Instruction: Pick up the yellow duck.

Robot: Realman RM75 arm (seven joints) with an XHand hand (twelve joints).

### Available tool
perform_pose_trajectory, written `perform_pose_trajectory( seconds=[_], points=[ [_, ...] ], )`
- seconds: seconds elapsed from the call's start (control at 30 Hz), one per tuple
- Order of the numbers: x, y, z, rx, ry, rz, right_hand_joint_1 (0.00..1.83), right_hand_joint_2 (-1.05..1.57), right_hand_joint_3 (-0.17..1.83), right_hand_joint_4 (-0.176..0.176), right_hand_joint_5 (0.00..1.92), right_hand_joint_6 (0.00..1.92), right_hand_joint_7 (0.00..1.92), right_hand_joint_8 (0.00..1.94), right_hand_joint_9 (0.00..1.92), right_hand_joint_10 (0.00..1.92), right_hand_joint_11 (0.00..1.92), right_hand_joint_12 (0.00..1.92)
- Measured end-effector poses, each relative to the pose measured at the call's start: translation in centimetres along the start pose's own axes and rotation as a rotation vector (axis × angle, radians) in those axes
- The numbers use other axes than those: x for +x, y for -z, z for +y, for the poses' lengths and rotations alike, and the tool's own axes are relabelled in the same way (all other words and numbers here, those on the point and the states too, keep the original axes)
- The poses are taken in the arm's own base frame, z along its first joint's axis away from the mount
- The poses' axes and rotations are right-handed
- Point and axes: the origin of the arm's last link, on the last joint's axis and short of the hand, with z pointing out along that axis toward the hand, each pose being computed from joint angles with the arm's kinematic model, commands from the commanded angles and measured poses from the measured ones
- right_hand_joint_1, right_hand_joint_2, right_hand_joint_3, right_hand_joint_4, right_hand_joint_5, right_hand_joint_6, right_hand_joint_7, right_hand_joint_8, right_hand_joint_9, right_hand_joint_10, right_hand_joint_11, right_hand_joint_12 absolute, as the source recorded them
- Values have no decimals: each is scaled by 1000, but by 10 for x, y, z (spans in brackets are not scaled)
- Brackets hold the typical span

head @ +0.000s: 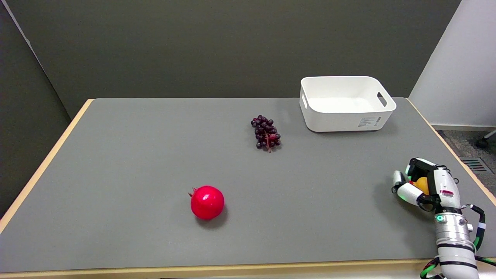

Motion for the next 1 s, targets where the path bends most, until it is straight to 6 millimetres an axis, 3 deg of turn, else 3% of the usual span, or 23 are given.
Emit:
perform_pose_trajectory(
  seconds=[0.27, 0.33, 0.4, 0.47, 0.53, 0.6, 0.63, 0.7, 0.77, 0.83, 0.87, 0.9, 1.0],
  points=[
    [-4, -8, -9, 47, -3, 17, 973, 728, 797, 32, 902, 1921, 1154, 1941, 1275, 1921, 862, 1921],
    [-5, -10, -11, 60, -6, 20, 979, 726, 794, 33, 902, 1921, 1158, 1941, 1279, 1921, 868, 1921],
    [-6, -13, -13, 72, -7, 20, 1011, 666, 912, 29, 900, 1921, 1173, 1941, 1299, 1921, 923, 1921],
    [-6, -15, -15, 81, -8, 20, 992, 708, 818, 22, 904, 1921, 1165, 1941, 1296, 1921, 882, 1921],
    [-7, -16, -16, 88, -7, 20, 902, 796, 1102, 28, 763, 1921, 1056, 1941, 1239, 1921, 643, 1921],
    [-7, -18, -17, 94, -7, 23, 939, 842, 1004, -11, 738, 1760, 696, 1941, 839, 1921, 123, 1921],
    [-7, -18, -17, 96, -8, 24, 895, 837, 927, -49, 722, 1646, 612, 1901, 714, 1921, -1, 1921],
    [-7, -18, -17, 99, -11, 26, 714, 799, 839, -122, 643, 1398, 615, 1734, 640, 1871, -1, 1921],
    [-7, -18, -17, 100, -15, 27, 645, 780, 872, -77, 444, 1053, 501, 1270, 508, 1441, 2, 1905],
    [-7, -17, -16, 100, -20, 28, 598, 776, 864, -50, 353, 839, 458, 922, 418, 1207, 21, 1812],
    [-7, -17, -16, 99, -23, 28, 558, 739, 915, -43, 308, 698, 393, 754, 343, 1039, 24, 1678],
    [-7, -17, -16, 100, -25, 28, 524, 700, 971, -39, 273, 580, 329, 628, 276, 894, 24, 1547],
    [-7, -15, -15, 97, -30, 28, 508, 672, 980, -22, 209, 491, 208, 464, 160, 756, 6, 1377]
  ],
)
